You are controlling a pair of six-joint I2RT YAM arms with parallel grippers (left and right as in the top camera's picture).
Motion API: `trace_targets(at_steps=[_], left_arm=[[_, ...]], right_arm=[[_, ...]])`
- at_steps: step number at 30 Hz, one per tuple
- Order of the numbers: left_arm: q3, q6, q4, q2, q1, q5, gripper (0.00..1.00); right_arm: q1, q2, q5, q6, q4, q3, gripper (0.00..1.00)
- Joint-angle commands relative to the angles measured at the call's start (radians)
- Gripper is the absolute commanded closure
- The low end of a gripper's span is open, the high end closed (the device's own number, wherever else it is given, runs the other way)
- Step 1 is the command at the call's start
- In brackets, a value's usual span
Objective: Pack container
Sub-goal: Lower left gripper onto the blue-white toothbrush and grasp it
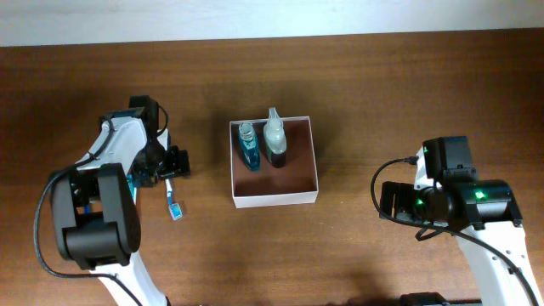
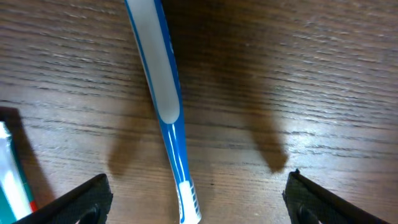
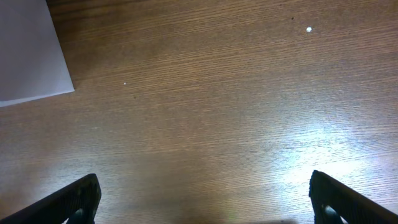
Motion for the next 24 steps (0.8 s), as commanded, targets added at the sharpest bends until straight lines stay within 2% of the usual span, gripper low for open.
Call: trace_targets(at_steps=[1, 3, 4, 5, 10, 17, 24], left_arm=[[0.017, 0.011, 0.001, 0.016, 0.000, -0.003, 0.25], [0.017, 0.010, 0.001, 0.016, 0.000, -0.003, 0.39], [0.017, 0.010, -0.001, 0.016, 0.000, -0.003, 0.51], [0.017, 0.010, -0.003, 0.016, 0.000, -0.003, 0.57], [0.016, 0.010, -0.015, 0.016, 0.000, -0.003, 0.70], [0.006, 0.010, -0.013, 0.016, -0.003, -0.004, 0.78], [-0.009, 0.010, 0.005, 0.016, -0.004, -0.003, 0.79]], right_arm=[[-0.004, 0.002, -0.005, 0.000, -0.002, -0.001, 0.01], [-0.004, 0.002, -0.005, 0.001, -0.003, -0.001, 0.01], [-0.004, 0.002, -0.005, 0.000, -0.004, -0.001, 0.01], [-0.004, 0.002, -0.005, 0.000, -0.005, -0.001, 0.01], [-0.004, 0.002, -0.005, 0.000, -0.005, -0.001, 0.01], [-0.004, 0.002, -0.005, 0.000, -0.006, -0.001, 0.01], [-0.004, 0.002, -0.005, 0.000, -0.010, -0.001, 0.01]])
